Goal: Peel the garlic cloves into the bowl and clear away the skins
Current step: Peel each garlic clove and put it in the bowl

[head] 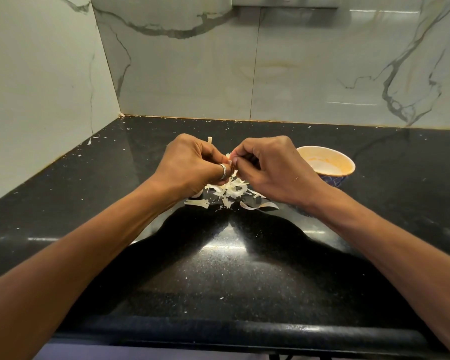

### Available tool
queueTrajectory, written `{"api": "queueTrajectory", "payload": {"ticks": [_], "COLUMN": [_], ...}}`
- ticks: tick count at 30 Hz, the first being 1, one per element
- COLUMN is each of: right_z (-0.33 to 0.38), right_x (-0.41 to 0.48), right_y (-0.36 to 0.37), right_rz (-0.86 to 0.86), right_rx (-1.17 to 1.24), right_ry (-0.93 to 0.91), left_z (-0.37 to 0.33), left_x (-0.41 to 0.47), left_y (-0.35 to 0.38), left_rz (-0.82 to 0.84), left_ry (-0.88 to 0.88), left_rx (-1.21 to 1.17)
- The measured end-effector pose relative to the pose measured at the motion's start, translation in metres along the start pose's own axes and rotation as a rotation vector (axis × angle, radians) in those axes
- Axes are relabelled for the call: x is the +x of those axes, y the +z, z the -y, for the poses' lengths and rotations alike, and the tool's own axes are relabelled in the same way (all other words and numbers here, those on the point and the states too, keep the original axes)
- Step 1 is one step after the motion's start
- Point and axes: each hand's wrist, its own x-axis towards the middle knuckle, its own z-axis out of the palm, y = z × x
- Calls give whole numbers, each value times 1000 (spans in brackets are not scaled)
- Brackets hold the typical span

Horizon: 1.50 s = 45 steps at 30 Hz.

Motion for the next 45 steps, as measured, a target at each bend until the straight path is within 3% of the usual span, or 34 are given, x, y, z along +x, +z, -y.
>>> {"api": "queueTrajectory", "payload": {"ticks": [19,25,37,45], "right_z": [6,-1,-2,-7], "right_x": [0,4,2,3], "right_y": [12,7,-4,-7], "right_rz": [-105,-50,2,46], "right_rx": [118,358,104,-6], "right_ry": [209,317,83,40], "left_z": [1,-7,-4,-4], "left_x": [-2,-4,-1,-1], "left_y": [6,5,2,1], "left_rz": [-46,-2,49,91], "left_ry": [30,-63,-47,7], "left_rx": [-74,-310,-221,-111]}}
